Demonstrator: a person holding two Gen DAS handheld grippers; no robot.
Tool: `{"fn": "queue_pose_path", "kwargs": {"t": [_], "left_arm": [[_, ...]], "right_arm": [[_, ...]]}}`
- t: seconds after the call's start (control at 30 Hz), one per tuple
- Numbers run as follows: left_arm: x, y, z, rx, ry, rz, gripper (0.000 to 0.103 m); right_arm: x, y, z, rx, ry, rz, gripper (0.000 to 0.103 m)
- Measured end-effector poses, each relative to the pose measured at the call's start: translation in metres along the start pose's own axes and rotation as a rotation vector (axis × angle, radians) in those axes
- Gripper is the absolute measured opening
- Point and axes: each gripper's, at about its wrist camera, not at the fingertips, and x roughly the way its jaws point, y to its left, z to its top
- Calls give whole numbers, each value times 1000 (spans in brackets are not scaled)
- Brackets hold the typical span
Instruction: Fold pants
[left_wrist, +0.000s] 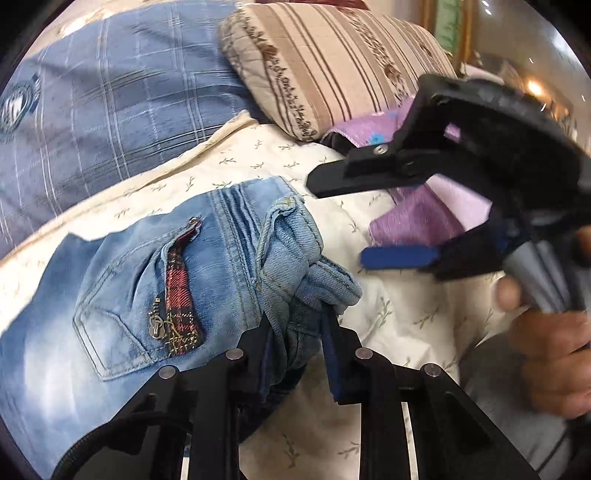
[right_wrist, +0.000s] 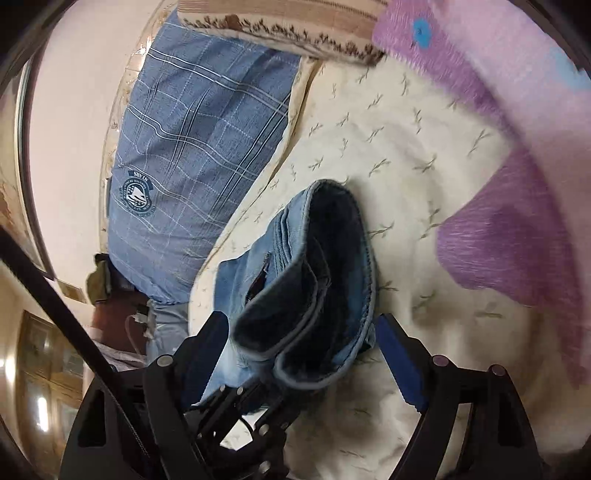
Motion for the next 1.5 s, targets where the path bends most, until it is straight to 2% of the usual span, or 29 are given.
{"fn": "queue_pose_path", "kwargs": {"t": [0.07, 0.13, 0.23, 0.47, 0.57, 0.6, 0.7, 0.73, 0.8, 0.83, 0.87, 0.97, 1.13, 1.3, 1.4, 1.5], "left_arm": [[2, 0, 0, -8, 8, 3, 22], [3, -3, -1, 4, 18, 10, 22], [2, -7, -3, 31, 18, 18, 22], [3, 2, 4, -62, -11, 1, 21], [2, -2, 2, -46, -24, 16, 21], [1, -3, 1, -37, -28, 21, 21], [0, -6, -1, -15, -31, 30, 21], [0, -6, -1, -7, -34, 32, 21], [-1, -7, 1, 0, -37, 33, 21], [-1, -7, 1, -2, -31, 21, 21], [-1, -7, 1, -10, -28, 8, 21], [-5, -5, 4, -15, -41, 8, 21], [-14, 4, 4, -83, -45, -29, 21], [-14, 12, 0, -141, -37, -59, 21], [-11, 11, 3, -137, -21, -54, 21], [-4, 14, 4, -137, 10, -68, 21]], "right_arm": [[10, -3, 3, 23, 21, 39, 84], [15, -4, 3, 42, 4, 54, 84], [18, -1, 3, 40, 11, 125, 84], [38, 6, 3, 18, 87, 145, 84], [41, 13, 6, -30, 94, 132, 83], [43, 17, 7, -50, 93, 99, 82], [56, 17, 13, -50, 151, 71, 76], [59, 19, 16, -65, 168, 62, 73], [61, 22, 18, -94, 162, 48, 52], [59, 21, 17, -107, 142, 26, 38], [56, 19, 16, -109, 130, 17, 31], [49, 17, 18, -115, 112, 36, 23], [41, 36, 12, -223, 72, 9, 22], [43, 37, 11, -234, 78, 14, 22], [43, 32, 13, -206, 77, 12, 22], [41, 21, 15, -154, 84, -28, 39]]}}
